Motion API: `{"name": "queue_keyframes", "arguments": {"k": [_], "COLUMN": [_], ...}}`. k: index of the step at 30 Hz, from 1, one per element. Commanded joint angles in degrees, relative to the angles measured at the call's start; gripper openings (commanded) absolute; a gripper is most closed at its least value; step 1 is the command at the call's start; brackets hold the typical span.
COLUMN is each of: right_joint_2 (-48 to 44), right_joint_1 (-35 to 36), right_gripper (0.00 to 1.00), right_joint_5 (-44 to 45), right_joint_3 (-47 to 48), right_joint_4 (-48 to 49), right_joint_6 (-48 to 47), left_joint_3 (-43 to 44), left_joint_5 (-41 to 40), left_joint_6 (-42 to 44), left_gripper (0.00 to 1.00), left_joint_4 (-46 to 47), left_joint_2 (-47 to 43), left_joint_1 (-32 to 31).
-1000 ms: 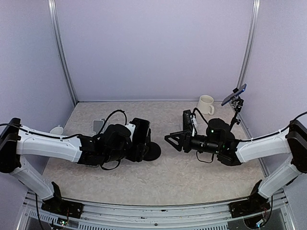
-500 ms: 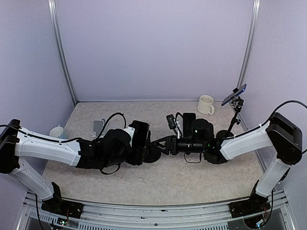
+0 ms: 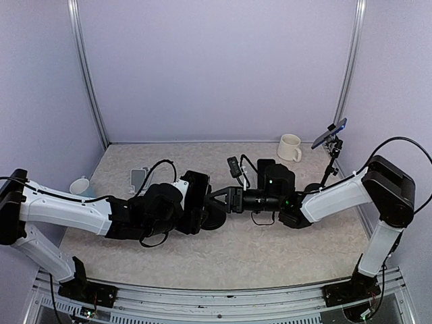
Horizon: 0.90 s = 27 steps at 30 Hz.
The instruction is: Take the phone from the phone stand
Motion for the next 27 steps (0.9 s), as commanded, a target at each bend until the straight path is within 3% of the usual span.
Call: {"name": "queue_keyframes", "arguments": {"k": [1, 16, 27], "right_joint_2": [2.4, 3.5, 2.4], "right_joint_1": [0.6, 1.1, 0.8], "right_gripper": [0.56, 0.39, 0.07], "right_joint_5": [-1.1, -1.2, -1.5], "right_joint_3": [2.4, 1.5, 0.7], "right_joint_4": [1.2, 3.6, 2.1], "right_joint_6": [0.6, 3.1, 2.4], "left_joint_3": [0.6, 0.8, 1.1], "left_joint_5": [-1.2, -1.7, -6.8], "left_joint_6": [1.3, 2.3, -0.6], "left_gripper": [0.39, 0.36, 0.34], "left_joint_4": [6.2, 6.1, 3.4], "left_joint_2": [-1.9, -1.5, -0.7], "left_joint_1": [-0.4, -0.6, -0.2]}}
